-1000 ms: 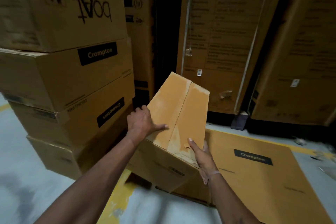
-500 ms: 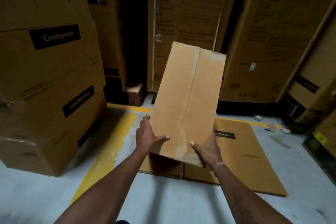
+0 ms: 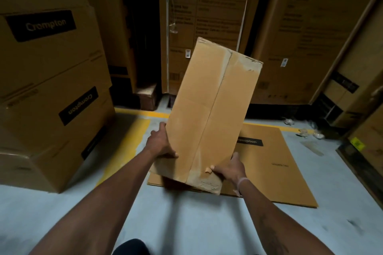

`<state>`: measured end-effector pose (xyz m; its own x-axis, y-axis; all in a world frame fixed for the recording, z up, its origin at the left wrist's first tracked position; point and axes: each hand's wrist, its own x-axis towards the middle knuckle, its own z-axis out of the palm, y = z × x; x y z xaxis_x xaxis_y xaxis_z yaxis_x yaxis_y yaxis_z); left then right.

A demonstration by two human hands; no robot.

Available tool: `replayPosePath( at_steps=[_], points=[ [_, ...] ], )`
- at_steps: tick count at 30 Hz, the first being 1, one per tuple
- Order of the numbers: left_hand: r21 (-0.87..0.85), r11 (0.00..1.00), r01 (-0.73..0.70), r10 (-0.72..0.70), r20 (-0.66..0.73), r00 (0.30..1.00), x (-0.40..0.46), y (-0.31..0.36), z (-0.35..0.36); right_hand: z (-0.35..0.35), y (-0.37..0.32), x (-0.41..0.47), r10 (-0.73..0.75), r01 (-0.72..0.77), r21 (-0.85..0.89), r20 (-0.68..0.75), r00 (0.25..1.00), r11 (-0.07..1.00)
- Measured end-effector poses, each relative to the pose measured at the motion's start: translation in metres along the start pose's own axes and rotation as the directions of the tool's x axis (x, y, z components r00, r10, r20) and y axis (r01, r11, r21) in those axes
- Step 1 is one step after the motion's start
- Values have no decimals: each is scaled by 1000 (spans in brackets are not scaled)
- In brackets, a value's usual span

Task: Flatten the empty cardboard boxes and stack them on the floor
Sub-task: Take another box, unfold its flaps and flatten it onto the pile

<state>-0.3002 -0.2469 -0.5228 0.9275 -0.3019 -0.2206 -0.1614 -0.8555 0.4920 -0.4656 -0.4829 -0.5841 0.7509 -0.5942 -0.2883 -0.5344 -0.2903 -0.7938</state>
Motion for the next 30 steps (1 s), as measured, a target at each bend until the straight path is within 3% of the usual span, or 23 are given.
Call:
replayPosePath(
  at_steps=[3, 5, 7, 11, 16, 19, 23, 27, 30],
  points=[
    [-65, 997, 45, -43, 33, 999, -7, -36, 6, 7, 5, 0, -20, 35, -118, 129, 991, 992],
    [-170, 985, 29, -11, 102, 995, -14, -60, 2, 5, 1, -14, -37, 67, -97, 282, 959, 993],
    [-312, 950, -12, 61, 147, 987, -19, -71, -14, -6, -12, -26, -71, 74, 5, 348, 935, 997],
    [-593, 776, -215, 234, -45, 971, -26, -46, -67, -44, -72, -25, -244, 187, 323, 145, 959, 928],
    [-654, 626, -424, 307, -293, 905, -39, 16, -136, -82, -173, -18, -398, 344, 502, 0, 917, 793],
    [-666, 593, -452, 269, -365, 891, -39, 40, -163, -91, -203, -9, -383, 335, 537, -24, 924, 774],
    [-802, 536, -264, 40, -288, 957, -38, 66, -185, -88, -219, -14, -359, 260, 692, -2, 934, 674],
    [-778, 518, -355, -10, -421, 907, -48, 88, -190, -93, -235, -31, -336, 285, 721, -77, 939, 632],
    [-714, 511, -480, 55, -530, 846, -56, 99, -200, -107, -246, -36, -386, 401, 701, -191, 902, 590]
  ],
)
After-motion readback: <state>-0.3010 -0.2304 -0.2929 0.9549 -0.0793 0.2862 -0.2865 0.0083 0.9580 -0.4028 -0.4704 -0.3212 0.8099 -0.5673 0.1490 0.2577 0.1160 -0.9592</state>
